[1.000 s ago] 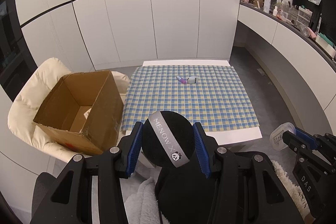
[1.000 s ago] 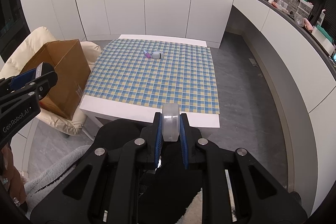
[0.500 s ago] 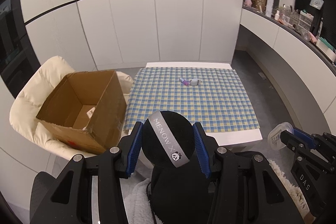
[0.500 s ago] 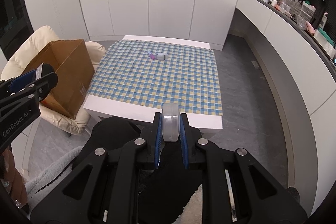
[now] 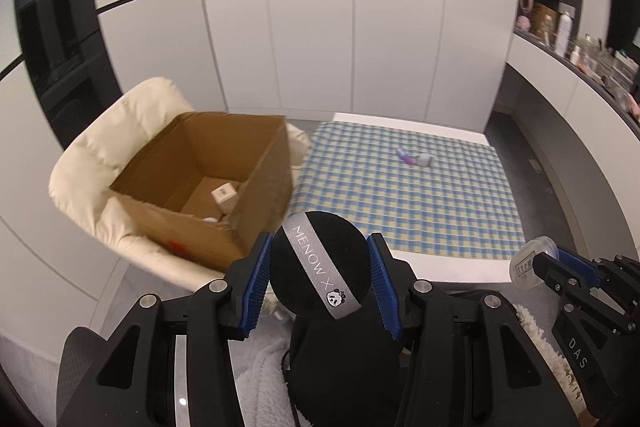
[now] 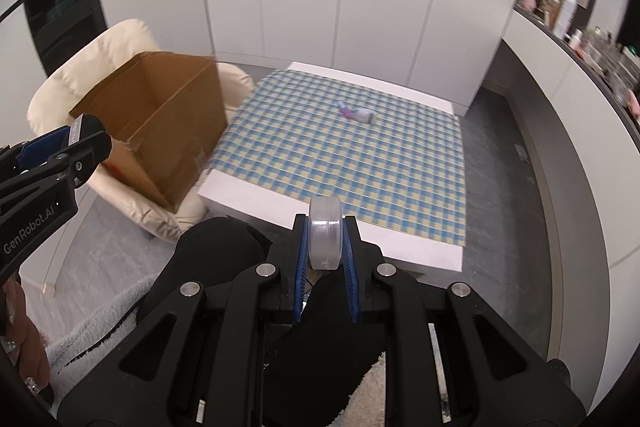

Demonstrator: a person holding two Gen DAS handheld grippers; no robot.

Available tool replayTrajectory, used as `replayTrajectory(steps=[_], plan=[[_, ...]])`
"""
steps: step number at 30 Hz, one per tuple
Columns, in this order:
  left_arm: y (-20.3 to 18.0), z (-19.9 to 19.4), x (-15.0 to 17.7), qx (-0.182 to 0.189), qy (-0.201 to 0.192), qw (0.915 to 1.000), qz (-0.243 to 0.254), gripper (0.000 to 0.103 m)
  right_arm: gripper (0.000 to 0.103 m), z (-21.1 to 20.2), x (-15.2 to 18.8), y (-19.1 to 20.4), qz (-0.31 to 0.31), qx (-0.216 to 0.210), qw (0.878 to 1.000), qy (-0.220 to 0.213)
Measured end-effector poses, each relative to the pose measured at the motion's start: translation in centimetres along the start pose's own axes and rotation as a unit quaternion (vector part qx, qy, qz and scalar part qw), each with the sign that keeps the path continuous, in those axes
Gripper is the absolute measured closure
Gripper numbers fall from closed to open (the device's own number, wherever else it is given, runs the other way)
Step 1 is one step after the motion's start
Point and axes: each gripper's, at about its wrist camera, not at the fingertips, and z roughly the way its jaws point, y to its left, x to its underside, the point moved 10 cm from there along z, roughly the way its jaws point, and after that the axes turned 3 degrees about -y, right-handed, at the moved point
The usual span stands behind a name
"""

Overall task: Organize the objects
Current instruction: 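Carry the puff with the left tool while the right tool carries the case to the cardboard box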

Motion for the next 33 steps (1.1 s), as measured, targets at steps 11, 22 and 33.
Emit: replayTrajectory(steps=[11, 22, 33], plan=[[6.5, -0.8, 1.3, -0.051, 0.005, 0.9973, -0.053, 0.055, 0.086, 0.9, -1.2, 7.5, -0.071, -0.049, 0.996, -0.001], [10.8, -1.3, 2.7, -0.095, 0.014, 0.9915, -0.088, 0.055, 0.086, 1.6, -1.5, 12.9, -0.12, -0.094, 0.988, 0.0], [12.7, -0.9, 3.4, -0.113, 0.026, 0.9874, -0.108, 0.055, 0.086, 2.5, -1.7, 15.6, -0.14, -0.115, 0.983, 0.007]])
